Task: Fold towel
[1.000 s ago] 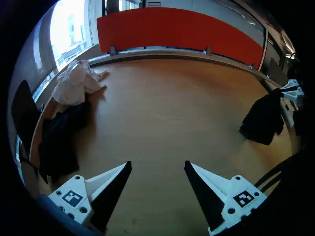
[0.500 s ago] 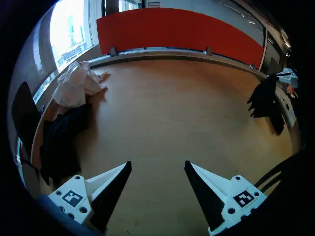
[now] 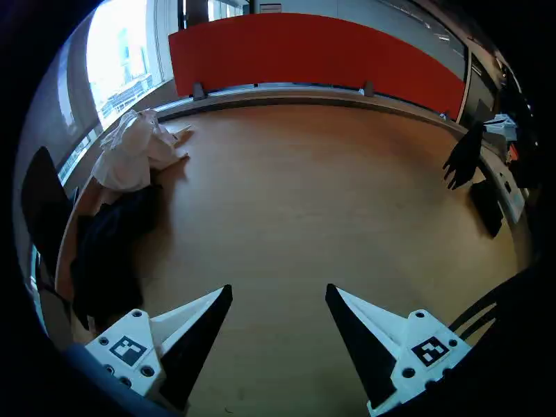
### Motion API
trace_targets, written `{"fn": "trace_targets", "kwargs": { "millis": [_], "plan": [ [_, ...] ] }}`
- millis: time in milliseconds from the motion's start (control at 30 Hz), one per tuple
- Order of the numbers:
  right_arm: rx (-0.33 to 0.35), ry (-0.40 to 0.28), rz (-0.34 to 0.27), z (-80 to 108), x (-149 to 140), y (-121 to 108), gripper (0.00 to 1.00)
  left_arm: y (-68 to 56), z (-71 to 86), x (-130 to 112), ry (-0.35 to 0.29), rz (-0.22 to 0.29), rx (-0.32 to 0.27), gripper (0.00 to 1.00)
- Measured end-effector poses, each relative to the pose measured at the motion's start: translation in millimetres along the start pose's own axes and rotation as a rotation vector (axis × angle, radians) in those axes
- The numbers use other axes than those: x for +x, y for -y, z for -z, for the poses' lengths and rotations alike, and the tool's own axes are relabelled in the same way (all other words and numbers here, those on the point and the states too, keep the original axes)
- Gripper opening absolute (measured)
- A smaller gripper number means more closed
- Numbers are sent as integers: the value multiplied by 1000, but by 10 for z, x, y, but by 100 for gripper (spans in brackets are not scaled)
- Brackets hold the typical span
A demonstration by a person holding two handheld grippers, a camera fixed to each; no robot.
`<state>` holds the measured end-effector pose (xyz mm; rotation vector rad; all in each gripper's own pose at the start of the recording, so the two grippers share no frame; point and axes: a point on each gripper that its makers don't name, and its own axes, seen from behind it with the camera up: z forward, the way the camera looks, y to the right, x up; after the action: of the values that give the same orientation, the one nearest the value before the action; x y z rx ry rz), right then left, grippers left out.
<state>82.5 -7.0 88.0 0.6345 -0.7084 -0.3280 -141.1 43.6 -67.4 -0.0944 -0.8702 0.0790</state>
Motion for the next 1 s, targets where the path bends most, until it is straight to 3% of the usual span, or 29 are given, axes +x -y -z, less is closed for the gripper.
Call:
{"fn": "trace_targets", "kwargs": {
  "millis": [600,1000],
  "plan": [
    [-104,75,-45,171,-271,-839,4,-11,-40,33,8,-9,2,100],
    [-135,104,-66,313,-434,-1060,4,-38,-62,38,13,-16,1,100]
  ]
}}
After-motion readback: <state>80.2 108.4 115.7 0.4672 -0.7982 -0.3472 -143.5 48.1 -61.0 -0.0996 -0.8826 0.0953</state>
